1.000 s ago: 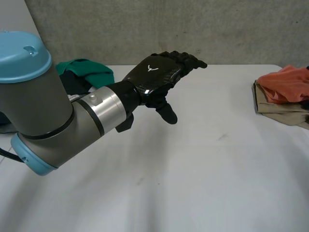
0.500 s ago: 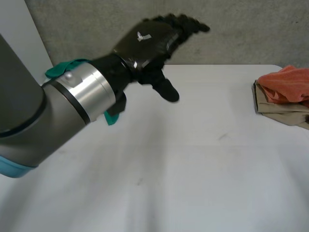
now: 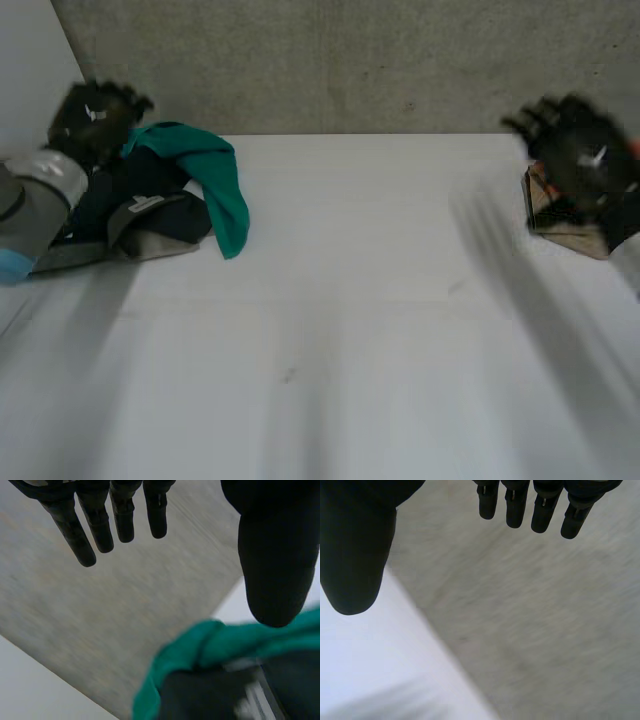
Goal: Fold the laundry.
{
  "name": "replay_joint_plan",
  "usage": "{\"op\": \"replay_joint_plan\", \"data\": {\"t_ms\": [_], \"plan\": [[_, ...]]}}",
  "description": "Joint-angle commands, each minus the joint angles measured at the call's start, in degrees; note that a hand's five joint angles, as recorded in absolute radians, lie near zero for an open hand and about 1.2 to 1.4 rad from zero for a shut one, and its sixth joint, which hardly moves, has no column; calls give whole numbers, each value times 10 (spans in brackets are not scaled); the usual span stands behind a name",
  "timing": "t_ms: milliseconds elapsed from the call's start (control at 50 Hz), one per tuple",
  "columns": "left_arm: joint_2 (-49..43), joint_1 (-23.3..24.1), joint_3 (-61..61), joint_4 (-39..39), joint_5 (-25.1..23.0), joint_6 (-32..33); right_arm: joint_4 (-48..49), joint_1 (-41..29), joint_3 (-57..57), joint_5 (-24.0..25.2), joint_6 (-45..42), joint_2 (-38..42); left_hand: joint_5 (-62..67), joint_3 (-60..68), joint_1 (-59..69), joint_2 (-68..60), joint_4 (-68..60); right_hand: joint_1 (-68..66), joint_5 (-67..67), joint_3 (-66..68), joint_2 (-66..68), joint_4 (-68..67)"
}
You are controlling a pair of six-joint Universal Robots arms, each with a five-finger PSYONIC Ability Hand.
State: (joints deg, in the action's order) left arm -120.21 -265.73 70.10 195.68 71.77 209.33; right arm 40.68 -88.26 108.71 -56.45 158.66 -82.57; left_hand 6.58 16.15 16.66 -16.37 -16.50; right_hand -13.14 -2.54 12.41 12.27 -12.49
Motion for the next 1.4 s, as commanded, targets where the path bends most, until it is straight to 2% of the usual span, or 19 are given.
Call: {"op": "replay_joint_plan", "data": {"t_ms": [20,140,400,420,500,520,580,660,820,900,960,980,1060,1140,1200,1260,1280,1340,1400], "plan": [[-110,-46,-29,10,-74,5,-155,-37,11,-41,-44,61,96,100,95,-98,-97,31,25,-24,-23,25],[-150,-59,-36,39,-63,10,-169,-43,12,-55,-81,78,126,131,126,-128,-127,31,25,-24,-23,25],[-213,-88,-62,56,-60,34,-168,-48,23,-54,-84,92,136,141,136,-138,-137,31,25,-24,-23,25],[-216,-88,-66,56,-60,34,-168,-48,23,-54,-85,93,163,168,162,-165,-164,31,25,-24,-23,25],[-230,-88,-79,57,-58,34,-168,-49,23,-55,-85,94,581,586,580,-583,-582,31,25,-24,-23,25],[-224,-81,-73,58,-55,34,-168,-49,23,-55,-85,94,634,638,633,-636,-634,31,25,-24,-23,25],[-204,-68,-64,62,-37,29,-167,-48,22,-55,-85,94,634,639,633,-636,-635,31,25,-24,-23,25],[-83,-18,-16,68,9,-7,-167,-48,22,-56,-85,94,634,639,633,-636,-635,31,25,-24,-23,25],[112,110,49,74,28,-151,-167,-48,22,-64,-85,91,634,639,633,-636,-635,31,25,-24,-23,25],[168,165,72,69,37,-204,-168,-46,23,-70,-85,88,634,639,633,-636,-635,31,25,-24,-23,25],[170,205,75,67,43,-231,-168,-44,23,-72,-85,86,634,639,633,-636,-635,31,25,-24,-23,25],[169,238,73,66,43,-248,-168,-43,23,-72,-85,86,634,639,633,-636,-635,31,25,-24,-23,25],[154,316,69,68,45,-288,-168,-40,22,-74,-85,85,634,639,633,-636,-635,31,25,-24,-23,25],[105,375,52,72,42,-321,-168,-40,19,-78,-82,85,634,639,633,-636,-635,31,25,-24,-23,25],[65,390,37,73,48,-322,-168,-40,19,-82,-81,85,634,639,633,-636,-635,31,25,-24,-23,25],[51,388,38,71,65,-317,-168,-40,18,-83,-81,85,318,322,317,-320,-319,31,25,-24,-23,25],[46,387,41,69,85,-302,-169,-40,18,-83,-81,85,152,156,151,-154,-152,31,25,-24,-23,25],[45,367,53,67,117,-257,-169,-40,18,-83,-81,85,86,90,85,-88,-87,31,25,-24,-23,25],[47,290,81,66,157,-177,-168,-41,18,-83,-81,85,69,74,68,-71,-70,31,25,-24,-23,25]]}}
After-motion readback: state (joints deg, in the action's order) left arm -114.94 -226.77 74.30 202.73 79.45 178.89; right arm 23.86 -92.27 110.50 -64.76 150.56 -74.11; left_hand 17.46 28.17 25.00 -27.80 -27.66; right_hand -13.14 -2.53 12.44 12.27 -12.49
